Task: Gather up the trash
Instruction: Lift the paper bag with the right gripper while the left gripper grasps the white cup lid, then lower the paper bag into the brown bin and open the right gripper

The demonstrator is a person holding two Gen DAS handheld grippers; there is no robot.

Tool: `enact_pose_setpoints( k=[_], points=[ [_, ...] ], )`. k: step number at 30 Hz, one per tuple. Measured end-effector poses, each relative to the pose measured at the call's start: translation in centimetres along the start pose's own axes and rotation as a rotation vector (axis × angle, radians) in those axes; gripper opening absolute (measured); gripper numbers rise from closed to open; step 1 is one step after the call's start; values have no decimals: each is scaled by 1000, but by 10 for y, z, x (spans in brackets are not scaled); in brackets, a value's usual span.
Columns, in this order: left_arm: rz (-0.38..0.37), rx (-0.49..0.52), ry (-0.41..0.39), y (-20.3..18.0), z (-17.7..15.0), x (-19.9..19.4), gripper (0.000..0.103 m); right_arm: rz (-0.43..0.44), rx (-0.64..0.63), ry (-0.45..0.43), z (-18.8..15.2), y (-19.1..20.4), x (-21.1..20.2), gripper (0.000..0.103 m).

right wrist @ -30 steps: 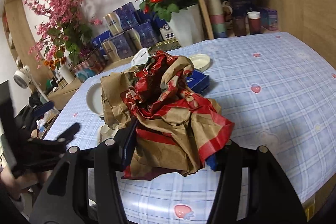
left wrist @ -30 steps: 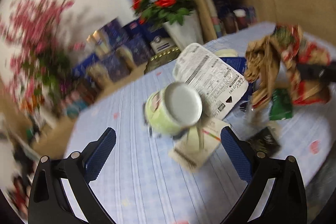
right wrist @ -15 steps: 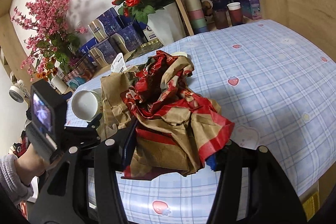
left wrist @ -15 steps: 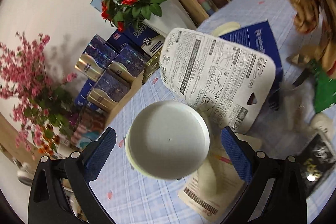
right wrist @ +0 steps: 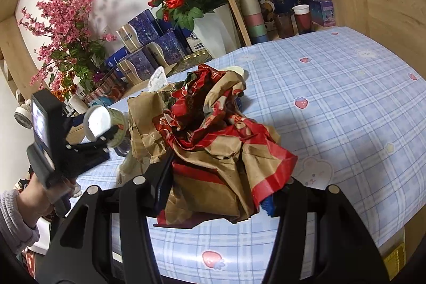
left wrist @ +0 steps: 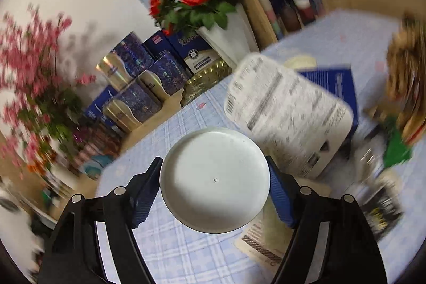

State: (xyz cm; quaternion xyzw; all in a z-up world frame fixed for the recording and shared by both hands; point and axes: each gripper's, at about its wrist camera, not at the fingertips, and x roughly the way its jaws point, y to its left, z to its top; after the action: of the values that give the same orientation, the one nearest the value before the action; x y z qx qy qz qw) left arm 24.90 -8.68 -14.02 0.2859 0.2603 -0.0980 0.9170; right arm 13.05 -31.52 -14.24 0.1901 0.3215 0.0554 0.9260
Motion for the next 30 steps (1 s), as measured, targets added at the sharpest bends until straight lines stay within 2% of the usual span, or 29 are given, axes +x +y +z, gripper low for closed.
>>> enact_pose_setpoints(
  k=[6,12,19,23,30],
  points=[
    [-162,-263,-9,48,7,-40,73,14,-14,-6,-3,11,-11,55],
    [-291,-441,-6,68,-11,-88,73,23,-49,4,-15,24,-26,55],
    [-348,-558,-7,59,-59,-142,73,43,-94,31,-42,34,-45,55],
    [-354,-605,0,43,-91,-170,73,57,-144,67,-63,47,-53,55],
    [-318,-597,13,18,-136,-205,73,94,-255,177,-110,76,-60,55]
  ],
)
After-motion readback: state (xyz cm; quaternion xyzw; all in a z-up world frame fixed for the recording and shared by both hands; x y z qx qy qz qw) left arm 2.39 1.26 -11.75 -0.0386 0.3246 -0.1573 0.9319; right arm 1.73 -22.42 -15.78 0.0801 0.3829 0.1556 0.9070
